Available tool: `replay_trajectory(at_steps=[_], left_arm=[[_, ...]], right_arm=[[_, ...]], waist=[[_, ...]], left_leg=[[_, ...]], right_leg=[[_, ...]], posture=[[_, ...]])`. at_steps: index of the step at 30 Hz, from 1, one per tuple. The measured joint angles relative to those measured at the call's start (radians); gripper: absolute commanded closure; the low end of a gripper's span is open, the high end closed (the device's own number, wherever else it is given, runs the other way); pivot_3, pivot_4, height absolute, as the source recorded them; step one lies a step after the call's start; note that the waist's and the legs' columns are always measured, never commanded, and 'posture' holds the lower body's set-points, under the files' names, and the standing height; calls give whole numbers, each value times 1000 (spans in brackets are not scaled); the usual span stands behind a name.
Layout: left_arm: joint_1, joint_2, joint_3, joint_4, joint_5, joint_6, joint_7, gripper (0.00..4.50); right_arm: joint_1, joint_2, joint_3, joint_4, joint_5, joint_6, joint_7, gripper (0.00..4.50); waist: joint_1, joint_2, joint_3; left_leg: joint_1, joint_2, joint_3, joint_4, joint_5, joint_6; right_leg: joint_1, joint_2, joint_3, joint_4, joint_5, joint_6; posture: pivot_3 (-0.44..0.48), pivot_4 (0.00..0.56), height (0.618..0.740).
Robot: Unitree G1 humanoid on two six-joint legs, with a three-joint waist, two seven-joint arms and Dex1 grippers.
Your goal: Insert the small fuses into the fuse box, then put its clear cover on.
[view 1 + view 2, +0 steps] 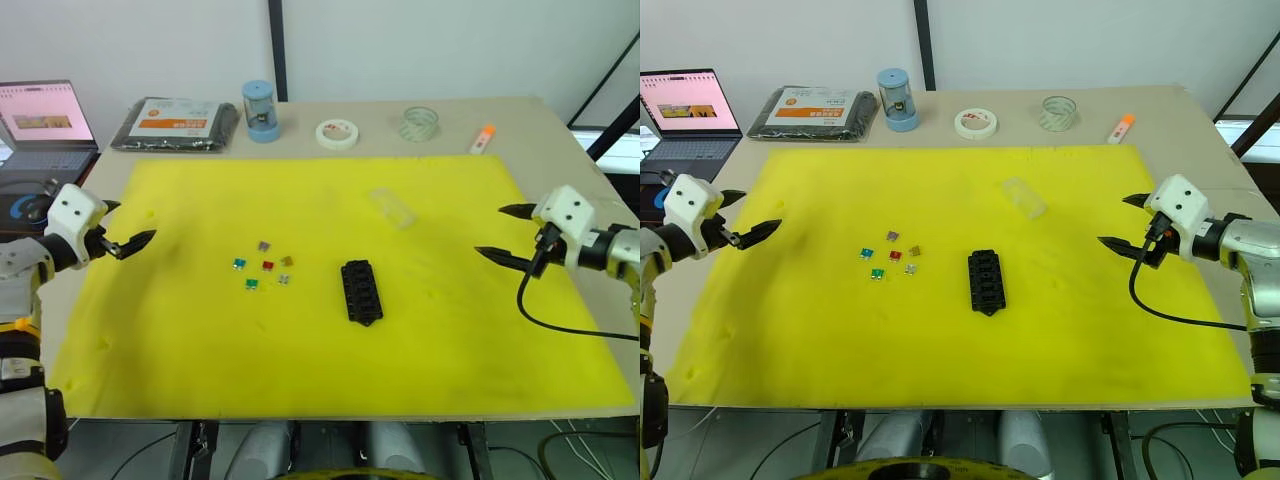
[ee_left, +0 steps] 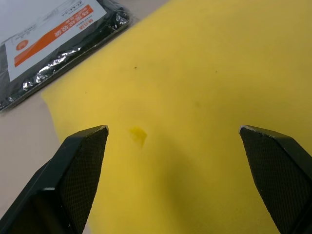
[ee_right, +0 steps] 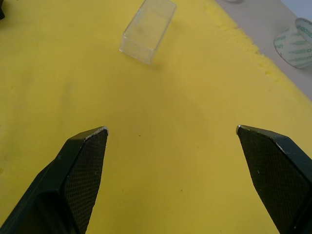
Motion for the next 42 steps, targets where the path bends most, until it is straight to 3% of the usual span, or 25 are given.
replay_trajectory(at_steps=[35, 38, 42], left_arm=[[-3, 5, 2, -13, -27, 35, -36, 0], [43, 30, 22, -96, -109, 205, -114, 0], [126, 85, 64, -281, -269, 524, -220, 0]], right_arm=[[6, -3, -1, -2, 8, 9, 17, 44], [5, 0, -12, -92, 118, 126, 67, 44], [5, 21, 1, -367, 240, 234, 87, 44]], waist=[[0, 0, 0], [-8, 0, 0], [-8, 0, 0]], left_leg=[[0, 0, 2, 0, 0, 1], [-1, 1, 2, 0, -1, 1], [0, 2, 2, 0, -1, 1]], right_leg=[[-1, 0, 0, 0, 0, 0], [-2, 0, 2, 1, 0, 0], [-2, 2, 2, 1, 0, 0]], posture=[[0, 150, 740], [0, 150, 740], [0, 150, 740]])
